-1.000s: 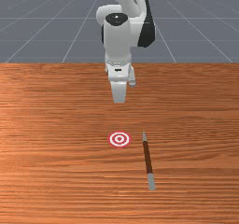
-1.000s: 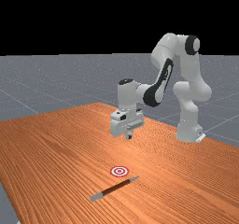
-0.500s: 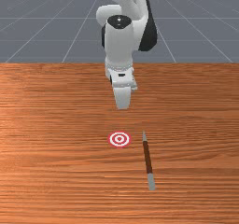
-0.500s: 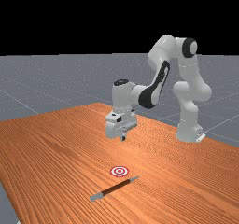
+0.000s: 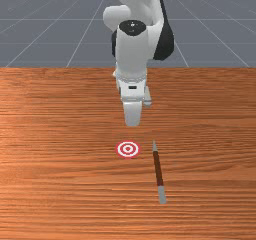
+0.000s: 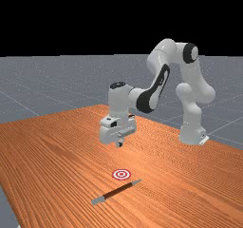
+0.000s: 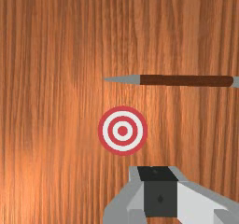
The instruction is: Pick up the pen and put it to the marker
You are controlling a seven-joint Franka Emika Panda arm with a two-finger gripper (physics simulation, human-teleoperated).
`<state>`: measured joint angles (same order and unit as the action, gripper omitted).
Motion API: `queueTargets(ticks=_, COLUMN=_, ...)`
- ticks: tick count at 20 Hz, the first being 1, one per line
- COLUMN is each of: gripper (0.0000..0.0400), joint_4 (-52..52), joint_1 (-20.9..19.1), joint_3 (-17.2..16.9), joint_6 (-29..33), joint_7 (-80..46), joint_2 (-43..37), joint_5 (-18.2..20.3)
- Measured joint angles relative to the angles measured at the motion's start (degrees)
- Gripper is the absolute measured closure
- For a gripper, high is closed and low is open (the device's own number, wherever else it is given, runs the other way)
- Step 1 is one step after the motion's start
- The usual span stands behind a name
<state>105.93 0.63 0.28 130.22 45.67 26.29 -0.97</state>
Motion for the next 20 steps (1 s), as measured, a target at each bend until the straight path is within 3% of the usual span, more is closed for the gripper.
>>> queueTargets(ticks=3, gripper=0.04, joint_4=-1.91, joint_1=3.61, joint_3=0.58, joint_6=-1.83, joint_7=-7.86, joint_2=1.03, joint_5=0.1)
queueTargets(ticks=4, gripper=0.04, joint_4=-2.19, joint_1=3.44, joint_3=2.5, joint_6=-1.56, joint_7=-5.12, joint_2=1.3, joint_5=2.08)
queueTargets(ticks=7, gripper=0.04, joint_4=-4.1, joint_1=7.11, joint_3=2.92, joint_6=-2.61, joint_7=-8.05, joint_2=2.38, joint_5=-0.73)
queueTargets(ticks=9, gripper=0.04, joint_4=-4.07, joint_1=8.44, joint_3=2.87, joint_6=-1.85, joint_7=-11.32, joint_2=2.46, joint_5=-0.63)
queueTargets(ticks=12, gripper=0.04, joint_4=-5.26, joint_1=9.54, joint_3=2.66, joint_6=-3.53, joint_7=-12.67, joint_2=2.93, joint_5=-1.6)
queueTargets(ticks=16, gripper=0.04, joint_4=-5.83, joint_1=9.1, joint_3=3.45, joint_6=-4.69, joint_7=-10.8, joint_2=2.03, joint_5=-0.88)
queueTargets(ticks=17, gripper=0.04, joint_4=-6.0, joint_1=9.02, joint_3=4.05, joint_6=-4.28, joint_7=-11.65, joint_2=2.21, joint_5=0.8)
queueTargets(ticks=18, gripper=0.04, joint_4=-7.07, joint_1=10.08, joint_3=3.84, joint_6=-5.12, joint_7=-11.93, joint_2=2.77, joint_5=-1.0)
queueTargets(ticks=19, gripper=0.04, joint_4=-6.99, joint_1=9.67, joint_3=4.94, joint_6=-4.28, joint_7=-12.24, joint_2=2.91, joint_5=1.73)
queueTargets(ticks=20, gripper=0.04, joint_4=-7.59, joint_1=10.36, joint_3=4.97, joint_6=-4.55, joint_7=-13.14, joint_2=3.27, joint_5=1.35)
